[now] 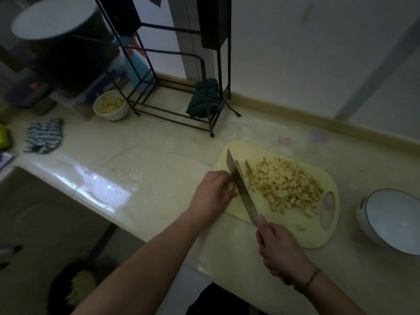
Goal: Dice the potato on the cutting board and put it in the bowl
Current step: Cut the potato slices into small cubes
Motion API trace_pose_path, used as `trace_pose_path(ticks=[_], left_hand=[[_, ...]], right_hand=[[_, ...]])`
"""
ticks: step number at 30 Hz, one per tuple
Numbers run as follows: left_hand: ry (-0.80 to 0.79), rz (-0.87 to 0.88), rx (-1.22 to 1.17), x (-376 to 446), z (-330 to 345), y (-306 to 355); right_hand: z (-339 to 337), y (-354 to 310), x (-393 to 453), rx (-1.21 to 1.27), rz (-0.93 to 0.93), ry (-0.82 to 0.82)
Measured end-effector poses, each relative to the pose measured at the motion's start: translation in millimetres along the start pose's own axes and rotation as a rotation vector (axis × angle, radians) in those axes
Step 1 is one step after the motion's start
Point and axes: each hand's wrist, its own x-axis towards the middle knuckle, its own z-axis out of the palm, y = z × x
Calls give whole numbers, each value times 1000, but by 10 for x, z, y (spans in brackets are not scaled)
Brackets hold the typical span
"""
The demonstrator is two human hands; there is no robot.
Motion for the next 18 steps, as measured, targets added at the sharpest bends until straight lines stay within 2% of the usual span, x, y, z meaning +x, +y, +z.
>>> trace_pose_path(ticks=[3, 6, 9, 13, 18], left_hand=[[64, 85, 53, -25, -33, -32], [129, 235, 114, -58, -96, -147], [114, 310, 122, -30, -130, -200], [85, 365, 146, 16, -135, -151], [55, 352, 136, 40, -103, -152]], right_hand=[[15, -18, -9, -101, -72, 37], [55, -46, -17, -72, -80, 37], [108, -79, -12, -119, -113, 29], [145, -68, -3, -218, -174, 78], [138, -71, -13, -264, -182, 89]])
